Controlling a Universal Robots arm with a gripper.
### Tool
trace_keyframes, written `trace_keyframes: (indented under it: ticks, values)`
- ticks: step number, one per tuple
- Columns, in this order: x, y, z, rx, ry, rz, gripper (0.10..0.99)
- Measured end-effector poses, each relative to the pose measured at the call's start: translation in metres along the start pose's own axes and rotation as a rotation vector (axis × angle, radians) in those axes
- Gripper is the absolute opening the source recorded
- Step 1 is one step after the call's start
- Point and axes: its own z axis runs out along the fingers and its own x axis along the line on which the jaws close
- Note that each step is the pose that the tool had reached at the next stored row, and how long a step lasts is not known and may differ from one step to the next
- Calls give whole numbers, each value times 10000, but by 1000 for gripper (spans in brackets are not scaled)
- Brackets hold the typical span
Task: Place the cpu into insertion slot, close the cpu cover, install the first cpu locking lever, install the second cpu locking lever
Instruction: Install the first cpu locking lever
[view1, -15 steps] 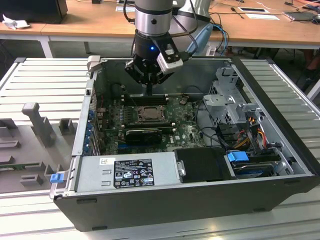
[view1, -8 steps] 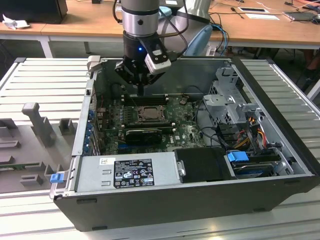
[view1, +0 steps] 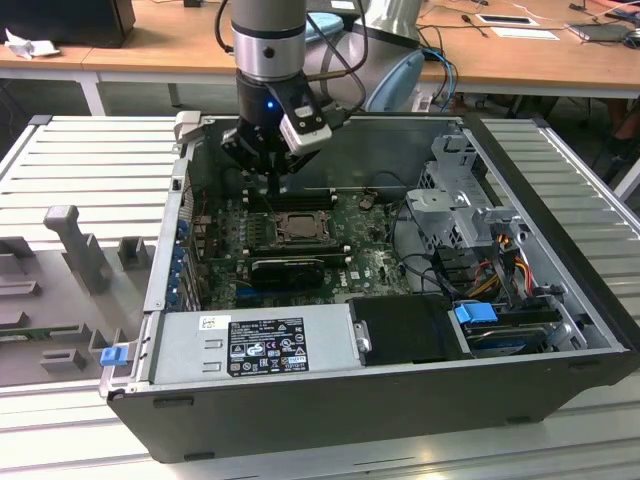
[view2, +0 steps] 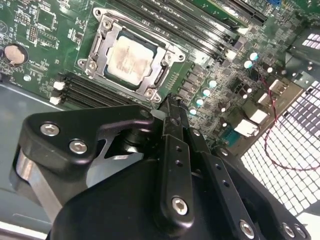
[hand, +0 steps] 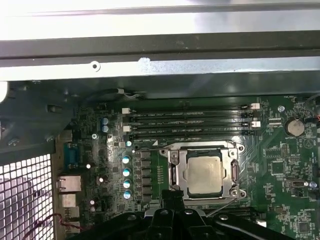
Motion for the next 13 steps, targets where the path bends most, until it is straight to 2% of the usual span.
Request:
trace_keyframes:
  ticks: [7, 11, 13]
  values:
    - [43, -2, 27, -12, 1, -3, 106]
    - [186, -8, 56, -14, 0, -25, 106]
    - [220, -10, 72, -24, 2, -60, 106]
